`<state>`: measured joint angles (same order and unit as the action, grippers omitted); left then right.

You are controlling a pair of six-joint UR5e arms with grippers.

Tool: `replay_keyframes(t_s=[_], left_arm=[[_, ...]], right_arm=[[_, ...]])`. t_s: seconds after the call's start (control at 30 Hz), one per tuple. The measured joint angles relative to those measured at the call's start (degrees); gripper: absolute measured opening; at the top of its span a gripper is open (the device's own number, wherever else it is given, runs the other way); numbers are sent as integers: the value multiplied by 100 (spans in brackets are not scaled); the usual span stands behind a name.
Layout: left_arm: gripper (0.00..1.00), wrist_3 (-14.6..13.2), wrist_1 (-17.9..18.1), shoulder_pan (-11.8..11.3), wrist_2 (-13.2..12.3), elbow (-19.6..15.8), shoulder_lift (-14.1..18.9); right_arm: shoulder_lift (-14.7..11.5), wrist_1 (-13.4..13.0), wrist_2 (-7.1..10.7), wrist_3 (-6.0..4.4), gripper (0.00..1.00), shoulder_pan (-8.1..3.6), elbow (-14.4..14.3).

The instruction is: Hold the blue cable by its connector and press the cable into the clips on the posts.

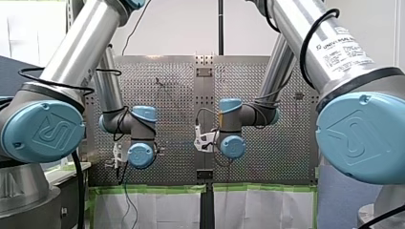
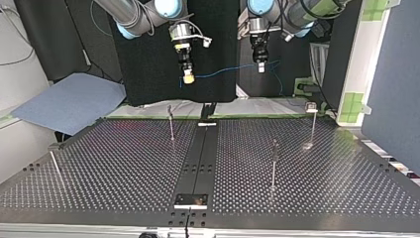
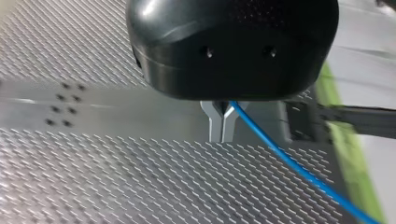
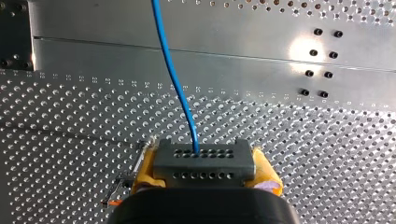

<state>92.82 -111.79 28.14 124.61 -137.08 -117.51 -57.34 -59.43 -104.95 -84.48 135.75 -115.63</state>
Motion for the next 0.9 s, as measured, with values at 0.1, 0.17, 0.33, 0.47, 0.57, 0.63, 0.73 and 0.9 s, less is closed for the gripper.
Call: replay_keyframes(t_s=[0.1,0.17,0.33,0.47,0.57,0.63,0.73,0.9], left_arm=[[0,-1,-127,-63,4,-1,-162],[0,-1,-168,-78,5,-1,-270],[0,-1,-192,-85,5,-1,-384],[0,-1,-194,-86,5,-1,-396],[0,-1,-195,-87,5,-1,-397],[0,-1,-195,-87,5,-1,-397],[0,-1,-195,-87,5,-1,-398],[0,-1,-195,-87,5,-1,-398]], right_arm=[[-1,0,0,0,0,0,-1],[-2,1,0,0,0,0,0],[-2,1,0,0,0,0,-1],[-2,1,0,0,0,0,-1],[13,17,-13,17,0,-14,15],[70,74,-29,54,0,-38,71],[209,212,-40,84,0,-55,146],[442,472,-43,95,0,-60,179]])
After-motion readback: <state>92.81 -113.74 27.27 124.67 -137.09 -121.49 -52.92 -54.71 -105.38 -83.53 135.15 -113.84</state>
